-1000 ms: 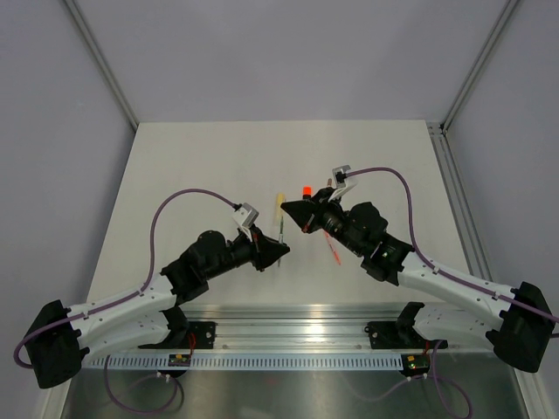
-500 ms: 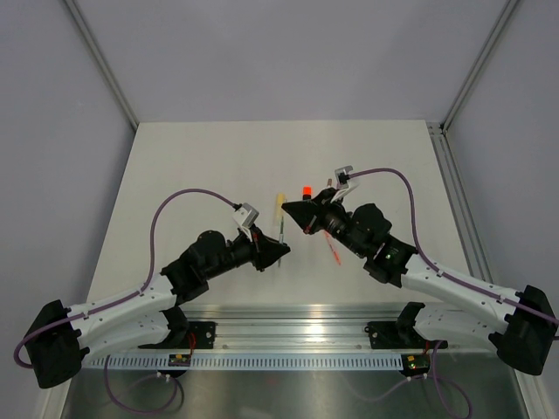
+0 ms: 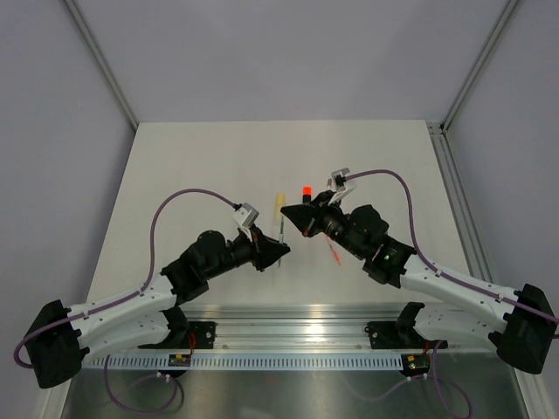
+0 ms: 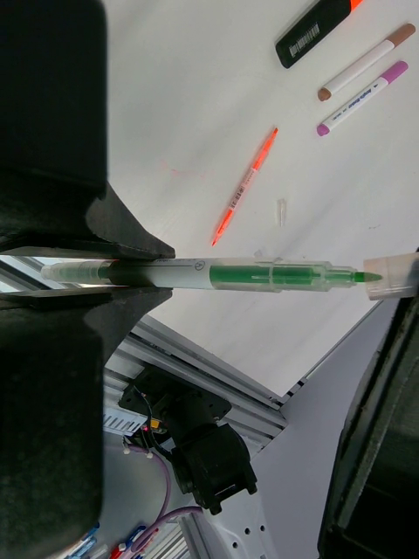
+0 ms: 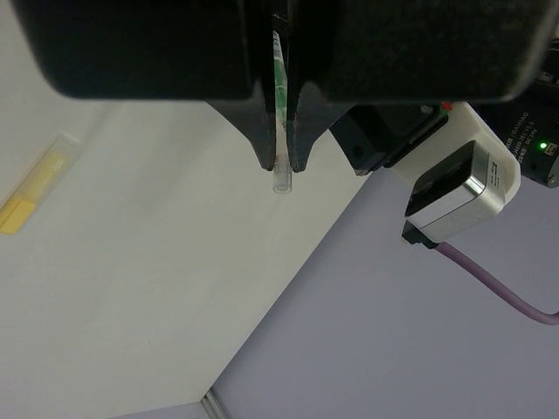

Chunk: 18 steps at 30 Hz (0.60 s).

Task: Insert the pens into the pen caps
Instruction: Insert the pen cap onto the pen.

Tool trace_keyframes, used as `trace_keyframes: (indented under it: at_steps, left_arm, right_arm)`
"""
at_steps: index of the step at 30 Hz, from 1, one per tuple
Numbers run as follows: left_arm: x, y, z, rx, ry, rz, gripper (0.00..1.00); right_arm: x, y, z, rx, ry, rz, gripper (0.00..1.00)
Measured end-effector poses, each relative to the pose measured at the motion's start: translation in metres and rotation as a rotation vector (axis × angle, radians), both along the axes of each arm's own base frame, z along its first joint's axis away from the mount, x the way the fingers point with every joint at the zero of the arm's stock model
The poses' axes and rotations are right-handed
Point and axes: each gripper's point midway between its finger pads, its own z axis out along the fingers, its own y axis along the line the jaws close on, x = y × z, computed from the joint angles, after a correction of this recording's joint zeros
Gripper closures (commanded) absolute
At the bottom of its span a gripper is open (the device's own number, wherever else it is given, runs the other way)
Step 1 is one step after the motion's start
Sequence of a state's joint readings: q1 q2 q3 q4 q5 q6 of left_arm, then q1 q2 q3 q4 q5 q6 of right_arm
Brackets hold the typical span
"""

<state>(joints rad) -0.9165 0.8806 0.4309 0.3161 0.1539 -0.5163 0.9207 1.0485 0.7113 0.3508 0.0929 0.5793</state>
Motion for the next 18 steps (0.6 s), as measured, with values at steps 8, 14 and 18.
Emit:
trace_keyframes:
  at_steps: [8,14,18]
  left_arm:
    - [0.000,0.000,0.000,0.001,0.000,0.000,1.00]
    - [-0.002,0.001,-0.004,0.014,0.012,-0.005,1.00]
    - [-0.006,-0.001,-0.006,0.016,0.022,-0.021,1.00]
  right_arm:
    - [-0.006,0.002,-0.011,-0.019,0.014,0.018,1.00]
    - [-0.011,0.001,-0.019,-0.025,0.011,0.025,1.00]
    - [-0.016,-0.002,-0.021,-0.019,0.002,0.027,1.00]
